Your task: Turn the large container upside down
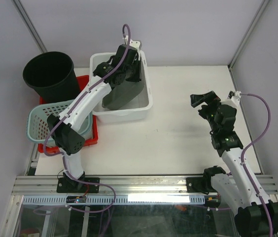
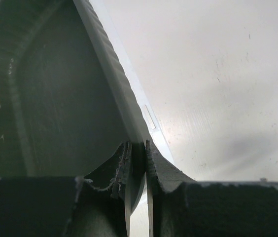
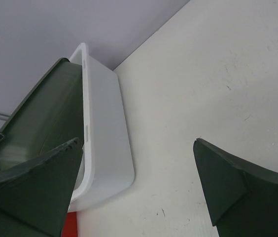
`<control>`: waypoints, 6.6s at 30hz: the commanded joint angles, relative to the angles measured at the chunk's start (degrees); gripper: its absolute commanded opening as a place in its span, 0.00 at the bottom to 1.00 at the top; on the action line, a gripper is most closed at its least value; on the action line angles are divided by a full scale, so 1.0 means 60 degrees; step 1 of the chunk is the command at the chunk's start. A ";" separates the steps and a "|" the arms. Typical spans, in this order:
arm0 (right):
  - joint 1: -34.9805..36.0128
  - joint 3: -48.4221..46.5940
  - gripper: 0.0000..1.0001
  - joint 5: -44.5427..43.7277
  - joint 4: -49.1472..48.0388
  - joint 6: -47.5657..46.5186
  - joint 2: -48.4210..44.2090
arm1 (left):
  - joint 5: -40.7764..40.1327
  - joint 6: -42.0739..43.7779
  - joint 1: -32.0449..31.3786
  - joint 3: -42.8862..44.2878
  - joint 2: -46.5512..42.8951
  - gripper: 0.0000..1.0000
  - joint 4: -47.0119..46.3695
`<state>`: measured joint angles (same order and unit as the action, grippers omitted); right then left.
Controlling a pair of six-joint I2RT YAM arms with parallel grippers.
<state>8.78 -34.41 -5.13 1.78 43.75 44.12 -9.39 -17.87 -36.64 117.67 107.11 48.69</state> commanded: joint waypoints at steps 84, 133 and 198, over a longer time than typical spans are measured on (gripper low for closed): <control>0.3016 -0.1742 0.35 -0.6922 0.5560 -0.0501 -0.3702 | 0.6535 -0.6839 -0.0612 -0.2651 0.1939 0.00 -1.0733; 0.1856 -1.6473 0.98 -0.3877 1.0361 -0.2608 1.0490 | 0.6673 -1.0835 0.0380 -0.5674 0.2616 0.00 -1.3080; -0.0534 -0.7307 0.90 -0.6483 0.9104 -0.4875 0.7088 | 0.8507 -0.8060 -0.0349 -0.3251 0.2550 0.94 -1.0986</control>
<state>6.31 -77.80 -43.68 59.13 13.30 90.19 39.22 -74.78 -37.67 91.55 123.98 -24.95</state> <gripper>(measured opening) 0.842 0.923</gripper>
